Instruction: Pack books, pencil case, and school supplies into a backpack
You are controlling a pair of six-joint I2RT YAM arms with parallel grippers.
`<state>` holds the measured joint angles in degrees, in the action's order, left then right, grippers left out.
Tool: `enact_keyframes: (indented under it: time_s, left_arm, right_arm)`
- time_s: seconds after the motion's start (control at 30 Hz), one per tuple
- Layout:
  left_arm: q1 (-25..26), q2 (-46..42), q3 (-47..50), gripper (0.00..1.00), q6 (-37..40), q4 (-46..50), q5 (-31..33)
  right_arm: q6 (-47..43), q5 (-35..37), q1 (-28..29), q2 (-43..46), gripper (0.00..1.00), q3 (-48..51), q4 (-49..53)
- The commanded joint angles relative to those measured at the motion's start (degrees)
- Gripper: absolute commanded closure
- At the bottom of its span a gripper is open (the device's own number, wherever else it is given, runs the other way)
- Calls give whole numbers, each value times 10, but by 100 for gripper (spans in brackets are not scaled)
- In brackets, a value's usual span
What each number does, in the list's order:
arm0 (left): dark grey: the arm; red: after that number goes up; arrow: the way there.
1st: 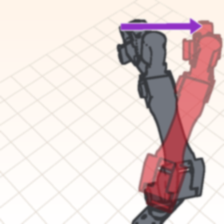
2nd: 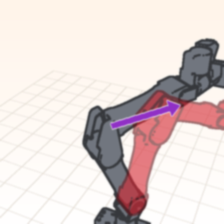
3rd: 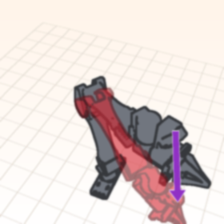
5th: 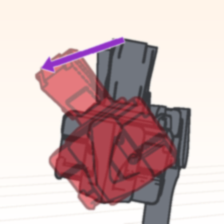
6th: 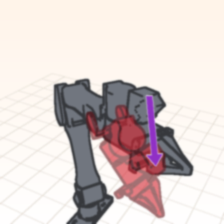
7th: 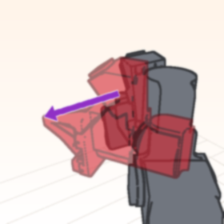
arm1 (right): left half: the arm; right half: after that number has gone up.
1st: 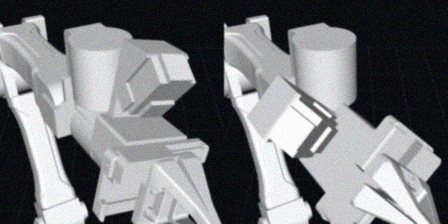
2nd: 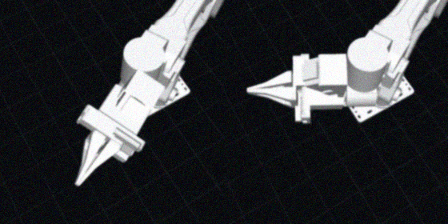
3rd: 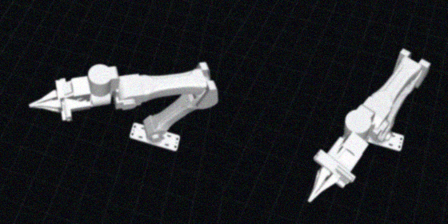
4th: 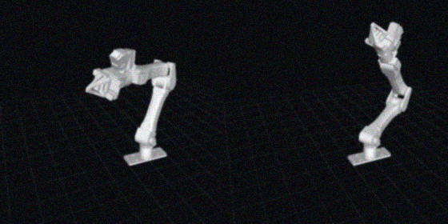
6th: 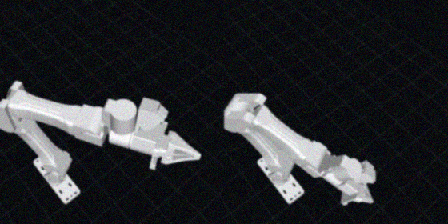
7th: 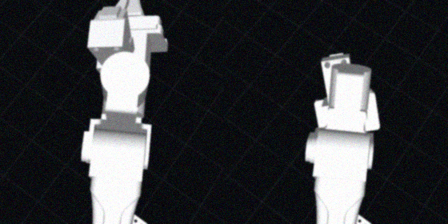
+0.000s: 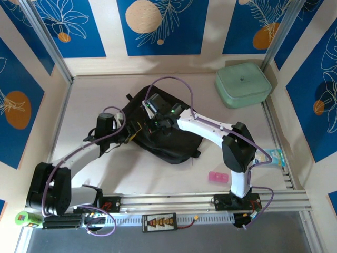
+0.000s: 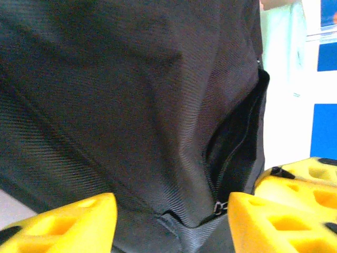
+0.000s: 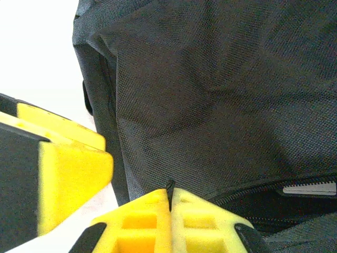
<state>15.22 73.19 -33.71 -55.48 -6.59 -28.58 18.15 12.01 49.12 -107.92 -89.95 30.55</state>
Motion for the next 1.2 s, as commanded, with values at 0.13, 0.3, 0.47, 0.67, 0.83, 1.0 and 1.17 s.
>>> enact_keyframes:
  time_s: [0.13,0.3,0.47,0.67,0.83,1.0,1.17]
  left_arm:
    - [30,53,-27,56,-20,-35,-14]
    - [41,97,-54,71,-17,-27,-25]
    - [41,105,-56,99,8,10,-8]
    - [41,86,-46,100,54,67,22]
    - [41,79,-43,100,69,80,23]
    - [41,79,-49,100,82,91,18]
    - [40,83,-69,100,105,113,27]
  right_arm:
    - [13,-13,4,33,100,11,-20]
    - [12,-1,3,35,100,19,-19]
    - [19,82,-26,22,100,13,5]
    - [98,174,-108,0,100,-4,43]
    - [135,213,-152,-36,100,-45,67]
    - [149,249,-176,-92,100,-115,105]
    - [151,241,-180,-117,100,-146,125]
